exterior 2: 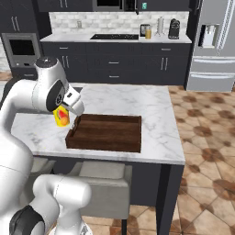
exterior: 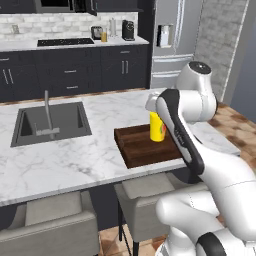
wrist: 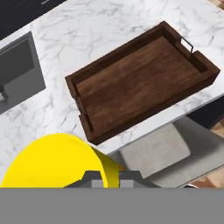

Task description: There is a tray on the dining counter. Grab the cup, mug, and pitcher and place them on the tray. The pitcher may be placed next to the tray if it cannot fit the tray.

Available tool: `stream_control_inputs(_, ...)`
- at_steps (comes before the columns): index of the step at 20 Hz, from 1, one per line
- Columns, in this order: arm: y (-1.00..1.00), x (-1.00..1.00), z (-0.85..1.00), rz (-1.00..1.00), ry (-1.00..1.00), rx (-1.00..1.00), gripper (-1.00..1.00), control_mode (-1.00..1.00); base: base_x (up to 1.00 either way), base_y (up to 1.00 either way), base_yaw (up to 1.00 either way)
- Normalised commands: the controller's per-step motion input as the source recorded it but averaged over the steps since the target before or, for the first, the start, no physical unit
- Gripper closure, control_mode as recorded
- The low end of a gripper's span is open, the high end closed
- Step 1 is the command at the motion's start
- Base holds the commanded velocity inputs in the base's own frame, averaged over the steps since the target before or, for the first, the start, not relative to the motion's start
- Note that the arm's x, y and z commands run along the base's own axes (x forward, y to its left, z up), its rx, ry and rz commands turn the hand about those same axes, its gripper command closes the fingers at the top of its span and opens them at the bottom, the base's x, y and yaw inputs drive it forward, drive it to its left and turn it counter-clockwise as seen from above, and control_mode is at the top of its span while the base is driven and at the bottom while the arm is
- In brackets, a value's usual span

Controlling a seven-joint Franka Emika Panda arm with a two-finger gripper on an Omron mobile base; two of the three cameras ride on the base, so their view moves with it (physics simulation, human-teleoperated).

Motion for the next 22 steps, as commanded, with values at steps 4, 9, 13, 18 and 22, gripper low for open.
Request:
stream_control_inputs(4,0.0,0.19,-0.07,0.0,0.0,0.0,1.0,-1.0,0.0,0.0,0.0)
stream_control_inputs(9,0.0,0.19,-0.08,0.0,0.0,0.0,1.0,-1.0,0.0,0.0,0.0)
stream_control_inputs(13,0.0,0.15,-0.09,0.0,0.0,0.0,1.0,-1.0,0.0,0.0,0.0)
stream_control_inputs(18,0.0,0.13,-0.11,0.0,0.0,0.0,1.0,-1.0,0.0,0.0,0.0)
stream_control_inputs(22,0.0,0.16,-0.14,0.0,0.0,0.0,1.0,-1.0,0.0,0.0,0.0)
